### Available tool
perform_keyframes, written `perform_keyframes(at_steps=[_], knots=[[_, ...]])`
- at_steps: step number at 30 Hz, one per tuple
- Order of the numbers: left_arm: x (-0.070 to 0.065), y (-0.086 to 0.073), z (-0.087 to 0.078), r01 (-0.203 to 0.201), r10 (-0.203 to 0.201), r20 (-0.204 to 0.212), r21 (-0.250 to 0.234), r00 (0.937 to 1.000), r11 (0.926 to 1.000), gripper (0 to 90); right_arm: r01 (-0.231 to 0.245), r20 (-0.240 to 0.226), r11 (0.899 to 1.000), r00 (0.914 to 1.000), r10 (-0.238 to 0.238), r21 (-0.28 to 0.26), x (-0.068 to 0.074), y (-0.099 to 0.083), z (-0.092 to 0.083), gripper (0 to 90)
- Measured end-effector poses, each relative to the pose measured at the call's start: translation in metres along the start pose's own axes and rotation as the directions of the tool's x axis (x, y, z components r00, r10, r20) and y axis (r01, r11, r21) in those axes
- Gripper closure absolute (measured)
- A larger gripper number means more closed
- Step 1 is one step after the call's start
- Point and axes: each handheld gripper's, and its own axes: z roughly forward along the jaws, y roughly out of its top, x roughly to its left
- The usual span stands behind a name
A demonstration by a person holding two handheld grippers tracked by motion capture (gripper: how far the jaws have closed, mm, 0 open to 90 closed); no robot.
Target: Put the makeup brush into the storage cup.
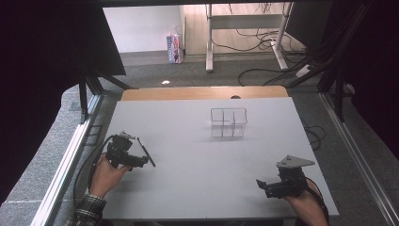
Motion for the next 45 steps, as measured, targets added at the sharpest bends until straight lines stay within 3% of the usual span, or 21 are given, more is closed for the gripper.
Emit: perform_keyframes(at_steps=[14,24,29,34,45], knots=[[0.007,0.022,0.011,0.033,-0.032,-0.006,0.054,0.9995,0.9980,1.6,-0.003,0.006,1.000,1.0000,0.003,0.014,-0.001,-0.001,0.001,0.0],[0.009,0.037,0.023,0.047,-0.045,-0.020,0.117,0.9988,0.9921,2.3,-0.005,0.009,1.000,1.0000,0.005,0.023,-0.003,-0.002,0.001,0.0],[0.008,0.044,0.028,0.056,-0.055,-0.012,0.127,0.9984,0.9903,3.0,-0.003,0.005,0.999,1.0000,0.003,0.032,-0.003,-0.002,0.001,0.0],[0.005,0.053,0.031,0.056,-0.052,-0.032,0.145,0.9982,0.9878,3.7,0.000,0.003,0.999,1.0000,0.000,0.036,-0.002,-0.002,0.002,0.0],[0.009,0.050,0.045,0.087,-0.079,-0.052,0.189,0.9955,0.9781,6.3,0.009,-0.001,0.999,1.0000,-0.009,0.052,-0.002,-0.003,0.003,0.3]])
